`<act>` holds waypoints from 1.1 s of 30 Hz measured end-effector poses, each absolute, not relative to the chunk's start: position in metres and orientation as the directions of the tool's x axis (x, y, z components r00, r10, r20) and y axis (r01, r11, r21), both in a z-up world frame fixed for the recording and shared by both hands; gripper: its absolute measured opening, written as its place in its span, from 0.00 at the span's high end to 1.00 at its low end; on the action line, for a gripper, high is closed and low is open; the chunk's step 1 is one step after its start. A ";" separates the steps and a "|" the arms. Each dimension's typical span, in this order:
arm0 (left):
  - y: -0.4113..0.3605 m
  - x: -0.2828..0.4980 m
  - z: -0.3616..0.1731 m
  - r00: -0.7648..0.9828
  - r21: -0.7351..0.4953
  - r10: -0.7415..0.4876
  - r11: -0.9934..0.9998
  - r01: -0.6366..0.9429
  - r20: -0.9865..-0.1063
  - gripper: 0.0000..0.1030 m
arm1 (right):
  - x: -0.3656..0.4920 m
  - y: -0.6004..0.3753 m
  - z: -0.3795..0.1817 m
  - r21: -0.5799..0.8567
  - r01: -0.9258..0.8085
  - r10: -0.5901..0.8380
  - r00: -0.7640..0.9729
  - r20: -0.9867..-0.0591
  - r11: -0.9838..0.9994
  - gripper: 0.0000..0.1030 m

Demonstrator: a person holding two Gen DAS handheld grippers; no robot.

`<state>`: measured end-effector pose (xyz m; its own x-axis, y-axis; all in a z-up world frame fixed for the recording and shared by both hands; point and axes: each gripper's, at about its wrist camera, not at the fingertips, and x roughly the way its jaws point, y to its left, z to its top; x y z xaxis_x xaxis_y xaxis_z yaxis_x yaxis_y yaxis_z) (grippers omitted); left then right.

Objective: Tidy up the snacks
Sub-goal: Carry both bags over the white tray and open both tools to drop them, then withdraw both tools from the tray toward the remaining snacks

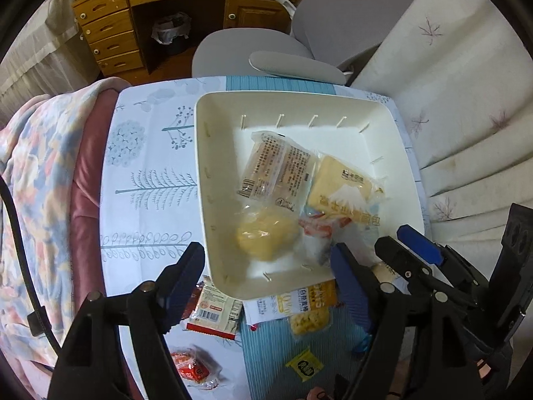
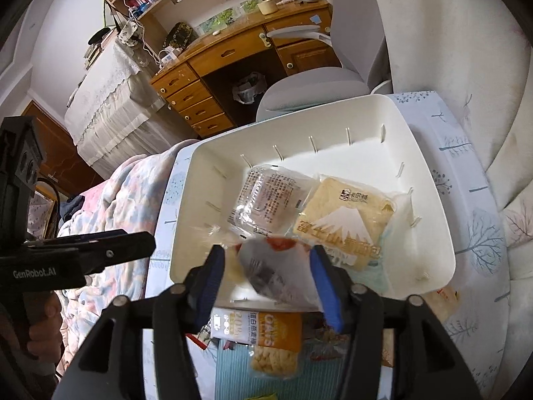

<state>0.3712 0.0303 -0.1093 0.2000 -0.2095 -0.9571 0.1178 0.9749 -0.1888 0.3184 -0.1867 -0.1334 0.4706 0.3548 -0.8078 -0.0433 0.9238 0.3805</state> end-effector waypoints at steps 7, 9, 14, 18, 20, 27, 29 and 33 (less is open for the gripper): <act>0.036 0.362 -0.102 0.192 -0.178 -0.200 0.976 0.127 -0.961 0.25 | 0.311 -0.191 -0.132 0.412 -0.018 0.372 0.464 -0.804 0.911 0.38; 0.037 0.356 -0.098 0.196 -0.166 -0.195 0.974 0.153 -0.961 0.25 | 0.308 -0.194 -0.132 0.424 0.002 0.374 0.469 -0.800 0.906 0.37; 0.045 0.338 -0.093 0.204 -0.157 -0.199 0.966 0.207 -0.959 0.25 | 0.291 -0.194 -0.126 0.432 0.054 0.350 0.499 -0.793 0.900 0.31; 0.056 0.320 -0.093 0.189 -0.156 -0.206 0.955 0.251 -0.960 0.25 | 0.270 -0.192 -0.123 0.435 0.120 0.315 0.526 -0.790 0.892 0.30; 0.063 0.312 -0.093 0.186 -0.155 -0.209 0.950 0.272 -0.960 0.25 | 0.260 -0.191 -0.124 0.439 0.152 0.302 0.531 -0.792 0.885 0.29; 0.084 0.279 -0.096 0.162 -0.141 -0.207 0.928 0.346 -0.965 0.25 | 0.220 -0.187 -0.133 0.436 0.321 0.223 0.528 -0.819 0.841 0.24; 0.091 0.268 -0.100 0.150 -0.135 -0.203 0.919 0.371 -0.968 0.25 | 0.206 -0.184 -0.137 0.447 0.358 0.217 0.528 -0.821 0.820 0.24; 0.100 0.251 -0.109 0.124 -0.128 -0.192 0.907 0.402 -0.973 0.25 | 0.184 -0.177 -0.143 0.449 0.413 0.198 0.522 -0.830 0.792 0.23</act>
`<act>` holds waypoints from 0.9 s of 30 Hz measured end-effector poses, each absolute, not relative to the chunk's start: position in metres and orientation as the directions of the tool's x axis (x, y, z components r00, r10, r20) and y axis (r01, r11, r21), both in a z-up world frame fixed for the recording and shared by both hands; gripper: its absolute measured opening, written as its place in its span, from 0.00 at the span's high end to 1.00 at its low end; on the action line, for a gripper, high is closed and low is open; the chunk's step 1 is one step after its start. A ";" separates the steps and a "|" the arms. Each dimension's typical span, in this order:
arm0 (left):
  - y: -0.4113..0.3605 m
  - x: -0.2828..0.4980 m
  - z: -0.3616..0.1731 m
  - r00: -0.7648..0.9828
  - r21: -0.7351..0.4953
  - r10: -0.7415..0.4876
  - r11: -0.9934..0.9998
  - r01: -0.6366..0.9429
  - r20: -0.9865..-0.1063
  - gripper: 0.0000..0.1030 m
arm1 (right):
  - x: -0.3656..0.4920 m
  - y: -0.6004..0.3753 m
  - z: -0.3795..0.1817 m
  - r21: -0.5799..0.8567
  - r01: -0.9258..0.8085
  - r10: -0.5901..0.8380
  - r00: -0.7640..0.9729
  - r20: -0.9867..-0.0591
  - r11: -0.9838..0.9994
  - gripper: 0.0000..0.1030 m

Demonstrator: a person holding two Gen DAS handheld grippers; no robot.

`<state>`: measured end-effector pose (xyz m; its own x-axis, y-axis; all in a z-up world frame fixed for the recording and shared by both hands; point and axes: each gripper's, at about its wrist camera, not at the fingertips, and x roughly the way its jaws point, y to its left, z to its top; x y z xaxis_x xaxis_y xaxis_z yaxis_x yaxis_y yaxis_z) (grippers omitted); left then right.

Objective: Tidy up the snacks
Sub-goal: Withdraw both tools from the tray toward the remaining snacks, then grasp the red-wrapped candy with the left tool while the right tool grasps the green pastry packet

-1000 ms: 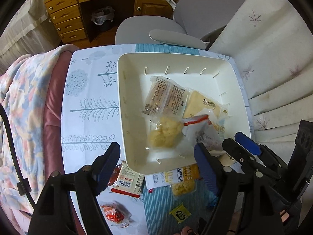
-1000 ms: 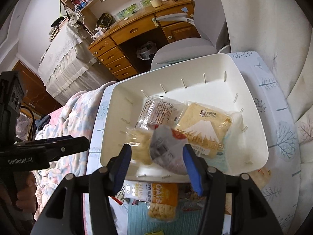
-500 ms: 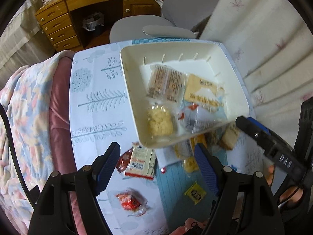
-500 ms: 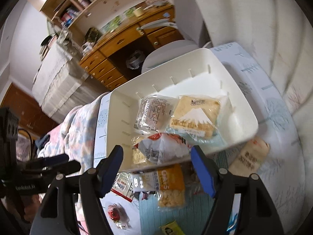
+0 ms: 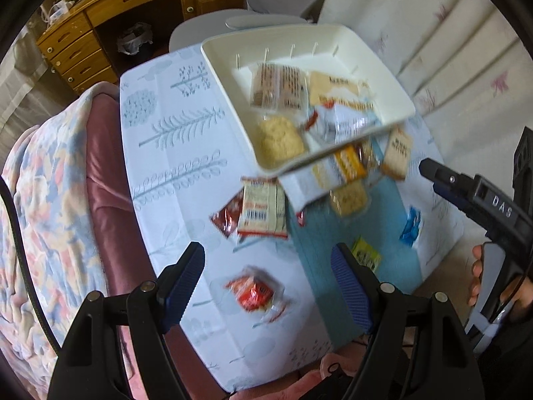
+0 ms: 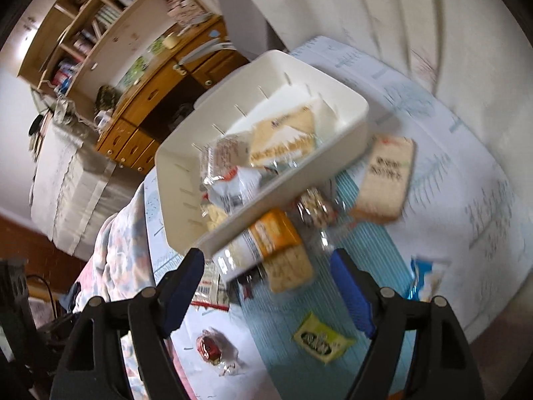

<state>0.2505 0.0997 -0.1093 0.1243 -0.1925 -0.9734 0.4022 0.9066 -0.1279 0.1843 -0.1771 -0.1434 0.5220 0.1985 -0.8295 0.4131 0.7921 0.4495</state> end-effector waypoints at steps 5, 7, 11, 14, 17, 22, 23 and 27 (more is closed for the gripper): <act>0.109 0.231 -0.121 0.092 -0.138 -0.195 0.892 0.430 -0.976 0.25 | 0.163 -0.171 -0.159 0.448 0.478 0.196 0.488 -0.850 0.756 0.23; 0.112 0.224 -0.127 0.078 -0.138 -0.190 0.889 0.436 -0.979 0.25 | 0.154 -0.169 -0.168 0.446 0.514 0.200 0.464 -0.863 0.733 0.23; 0.116 0.212 -0.141 0.044 -0.143 -0.181 0.885 0.443 -0.982 0.25 | 0.139 -0.167 -0.187 0.431 0.588 0.218 0.400 -0.890 0.684 0.23; 0.117 0.206 -0.155 0.017 -0.129 -0.152 0.887 0.443 -0.988 0.25 | 0.131 -0.166 -0.196 0.433 0.623 0.237 0.375 -0.896 0.652 0.23; 0.118 0.203 -0.169 -0.015 -0.116 -0.122 0.892 0.438 -0.992 0.25 | 0.127 -0.167 -0.205 0.427 0.660 0.255 0.345 -0.903 0.618 0.23; 0.119 0.204 -0.191 -0.081 -0.123 -0.099 0.907 0.403 -0.992 0.25 | 0.124 -0.170 -0.226 0.404 0.737 0.297 0.281 -0.913 0.543 0.23; 0.120 0.204 -0.195 -0.094 -0.129 -0.100 0.911 0.391 -0.991 0.25 | 0.124 -0.170 -0.230 0.397 0.750 0.306 0.268 -0.914 0.529 0.23; 0.122 0.208 -0.210 -0.156 -0.156 -0.109 0.932 0.327 -0.982 0.25 | 0.122 -0.174 -0.247 0.391 0.804 0.357 0.240 -0.903 0.448 0.23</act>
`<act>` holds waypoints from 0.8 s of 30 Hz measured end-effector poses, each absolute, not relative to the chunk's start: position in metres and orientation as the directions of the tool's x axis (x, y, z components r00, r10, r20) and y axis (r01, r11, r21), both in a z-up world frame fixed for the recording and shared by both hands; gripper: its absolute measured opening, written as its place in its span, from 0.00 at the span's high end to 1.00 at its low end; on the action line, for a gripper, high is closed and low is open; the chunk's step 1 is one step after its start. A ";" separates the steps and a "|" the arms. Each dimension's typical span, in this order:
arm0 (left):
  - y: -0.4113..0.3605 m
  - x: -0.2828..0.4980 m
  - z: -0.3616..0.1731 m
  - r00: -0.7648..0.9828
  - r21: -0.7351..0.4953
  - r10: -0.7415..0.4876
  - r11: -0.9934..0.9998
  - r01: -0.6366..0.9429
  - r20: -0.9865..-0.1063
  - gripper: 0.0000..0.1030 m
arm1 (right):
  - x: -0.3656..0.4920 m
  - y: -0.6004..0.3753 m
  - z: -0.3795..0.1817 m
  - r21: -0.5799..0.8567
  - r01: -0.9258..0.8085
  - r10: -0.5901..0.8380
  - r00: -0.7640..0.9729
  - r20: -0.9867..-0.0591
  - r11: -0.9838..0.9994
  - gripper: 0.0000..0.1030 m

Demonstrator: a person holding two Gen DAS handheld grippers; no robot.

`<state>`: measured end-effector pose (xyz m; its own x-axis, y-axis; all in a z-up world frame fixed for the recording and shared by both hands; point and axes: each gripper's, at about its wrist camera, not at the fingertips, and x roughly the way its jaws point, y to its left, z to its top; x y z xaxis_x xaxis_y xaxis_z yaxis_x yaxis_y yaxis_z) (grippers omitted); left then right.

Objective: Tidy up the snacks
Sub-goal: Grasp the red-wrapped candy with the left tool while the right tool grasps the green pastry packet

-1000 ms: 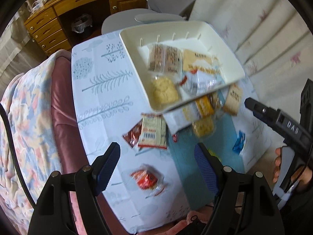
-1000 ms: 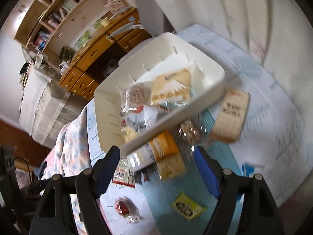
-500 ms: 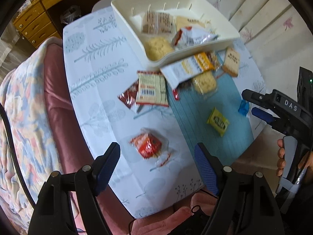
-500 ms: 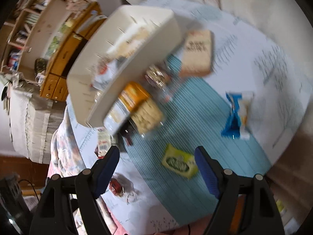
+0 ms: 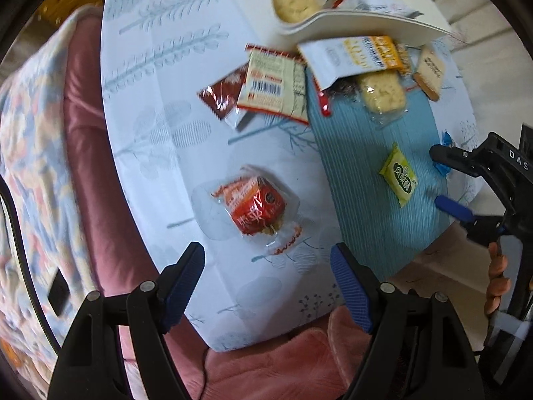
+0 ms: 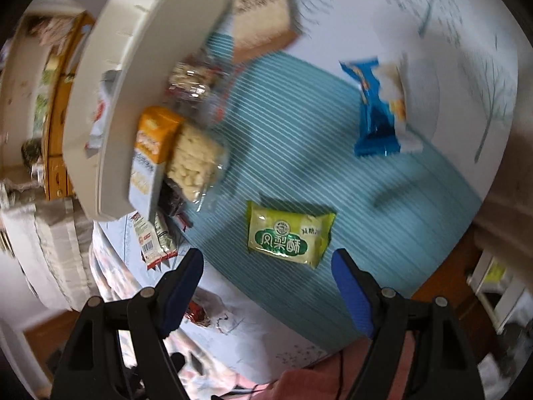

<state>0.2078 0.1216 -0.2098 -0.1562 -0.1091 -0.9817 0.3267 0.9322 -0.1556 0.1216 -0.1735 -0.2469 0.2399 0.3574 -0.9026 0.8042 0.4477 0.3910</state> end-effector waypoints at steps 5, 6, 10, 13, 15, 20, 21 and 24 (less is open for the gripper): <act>0.127 0.213 -0.232 -0.229 -0.171 -0.118 0.958 0.230 -0.966 0.25 | 0.125 -0.171 -0.264 0.360 0.843 0.395 0.195 -0.898 0.401 0.23; 0.128 0.214 -0.237 -0.244 -0.176 -0.124 0.963 0.204 -0.962 0.25 | 0.126 -0.171 -0.268 0.350 0.849 0.402 0.182 -0.897 0.396 0.23; 0.132 0.220 -0.251 -0.273 -0.174 -0.131 0.975 0.139 -0.953 0.25 | 0.127 -0.170 -0.281 0.318 0.872 0.425 0.144 -0.894 0.373 0.23; 0.132 0.224 -0.259 -0.283 -0.179 -0.142 0.978 0.110 -0.948 0.25 | 0.131 -0.169 -0.287 0.291 0.875 0.429 0.109 -0.897 0.387 0.23; 0.131 0.226 -0.264 -0.299 -0.176 -0.141 0.980 0.096 -0.944 0.25 | 0.134 -0.169 -0.291 0.279 0.876 0.428 0.093 -0.899 0.393 0.23; 0.132 0.230 -0.279 -0.327 -0.171 -0.142 0.983 0.060 -0.934 0.25 | 0.144 -0.167 -0.298 0.250 0.870 0.427 0.050 -0.903 0.425 0.24; 0.133 0.230 -0.280 -0.329 -0.172 -0.144 0.984 0.056 -0.933 0.25 | 0.146 -0.166 -0.299 0.244 0.868 0.426 0.041 -0.904 0.433 0.25; 0.132 0.234 -0.283 -0.330 -0.168 -0.145 0.985 0.040 -0.933 0.28 | 0.150 -0.166 -0.303 0.215 0.866 0.415 0.010 -0.910 0.451 0.31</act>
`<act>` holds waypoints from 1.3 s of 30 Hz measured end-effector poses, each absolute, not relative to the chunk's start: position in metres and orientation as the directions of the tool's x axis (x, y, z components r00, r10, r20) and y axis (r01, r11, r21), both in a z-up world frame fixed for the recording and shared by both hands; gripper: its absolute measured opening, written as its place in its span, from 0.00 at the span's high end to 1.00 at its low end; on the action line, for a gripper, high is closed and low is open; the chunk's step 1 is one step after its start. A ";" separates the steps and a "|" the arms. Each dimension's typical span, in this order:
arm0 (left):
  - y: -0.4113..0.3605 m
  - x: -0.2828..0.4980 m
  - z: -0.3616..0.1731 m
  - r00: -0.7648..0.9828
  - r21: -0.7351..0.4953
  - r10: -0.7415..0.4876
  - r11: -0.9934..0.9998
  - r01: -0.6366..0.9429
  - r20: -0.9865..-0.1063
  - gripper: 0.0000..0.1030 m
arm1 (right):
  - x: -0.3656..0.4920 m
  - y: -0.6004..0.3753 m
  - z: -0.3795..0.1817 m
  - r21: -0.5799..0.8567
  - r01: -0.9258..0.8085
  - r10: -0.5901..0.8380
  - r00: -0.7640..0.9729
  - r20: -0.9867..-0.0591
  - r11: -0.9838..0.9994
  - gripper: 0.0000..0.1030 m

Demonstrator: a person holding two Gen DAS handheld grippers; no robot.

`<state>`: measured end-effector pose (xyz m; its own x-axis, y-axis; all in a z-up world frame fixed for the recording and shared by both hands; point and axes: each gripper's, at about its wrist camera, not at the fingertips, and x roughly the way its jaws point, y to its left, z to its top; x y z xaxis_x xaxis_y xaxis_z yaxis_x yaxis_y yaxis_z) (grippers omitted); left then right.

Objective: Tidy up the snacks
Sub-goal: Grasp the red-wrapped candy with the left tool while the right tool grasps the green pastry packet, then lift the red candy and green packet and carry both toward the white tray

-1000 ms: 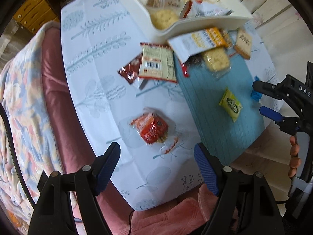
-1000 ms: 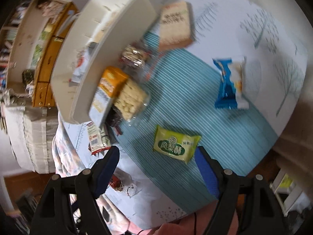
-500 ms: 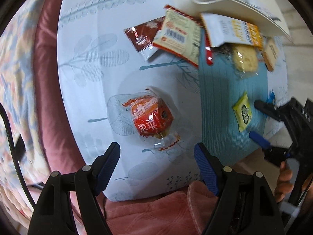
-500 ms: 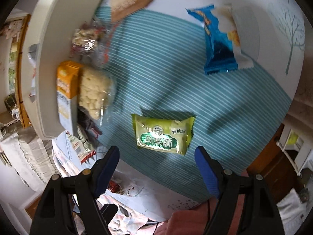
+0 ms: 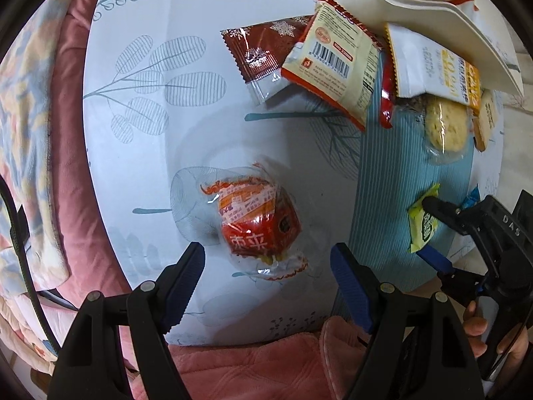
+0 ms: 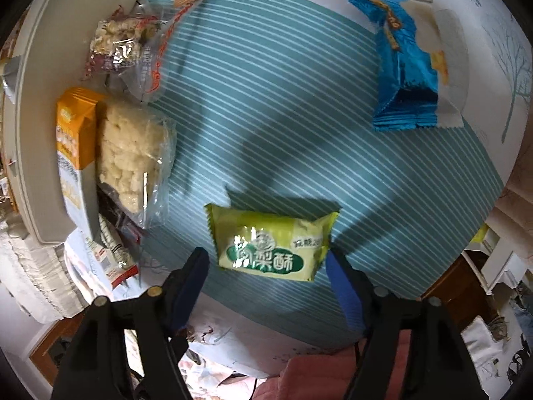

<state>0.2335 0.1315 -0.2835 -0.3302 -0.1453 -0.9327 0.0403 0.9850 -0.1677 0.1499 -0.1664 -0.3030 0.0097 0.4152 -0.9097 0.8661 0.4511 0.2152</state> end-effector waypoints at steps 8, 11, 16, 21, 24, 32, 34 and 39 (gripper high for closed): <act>0.131 0.234 -0.295 -0.361 -0.153 -0.145 0.988 -0.005 -0.921 0.51 | 0.165 -0.167 -0.303 0.189 0.842 0.393 -0.029 -0.919 0.505 0.36; 0.134 0.231 -0.298 -0.365 -0.161 -0.158 0.987 -0.023 -0.918 0.57 | 0.167 -0.167 -0.302 0.192 0.835 0.387 -0.027 -0.922 0.516 0.38; 0.145 0.226 -0.303 -0.361 -0.172 -0.184 0.983 -0.065 -0.914 0.58 | 0.168 -0.164 -0.298 0.202 0.823 0.375 -0.015 -0.927 0.531 0.40; 0.150 0.223 -0.300 -0.349 -0.175 -0.183 0.983 -0.055 -0.919 0.59 | 0.158 -0.155 -0.293 0.219 0.799 0.350 0.011 -0.937 0.560 0.45; 0.153 0.221 -0.295 -0.338 -0.182 -0.186 0.982 -0.043 -0.923 0.60 | 0.153 -0.151 -0.289 0.236 0.781 0.333 0.038 -0.942 0.579 0.47; 0.161 0.210 -0.273 -0.294 -0.203 -0.186 0.979 0.028 -0.937 0.63 | 0.124 -0.134 -0.283 0.260 0.751 0.301 0.085 -0.950 0.607 0.50; 0.163 0.208 -0.268 -0.285 -0.202 -0.180 0.978 0.050 -0.942 0.64 | 0.119 -0.128 -0.280 0.266 0.739 0.294 0.096 -0.951 0.619 0.50; 0.164 0.209 -0.248 -0.276 -0.248 -0.225 0.968 0.048 -0.934 0.98 | 0.111 -0.109 -0.269 0.296 0.697 0.277 0.144 -0.950 0.653 0.50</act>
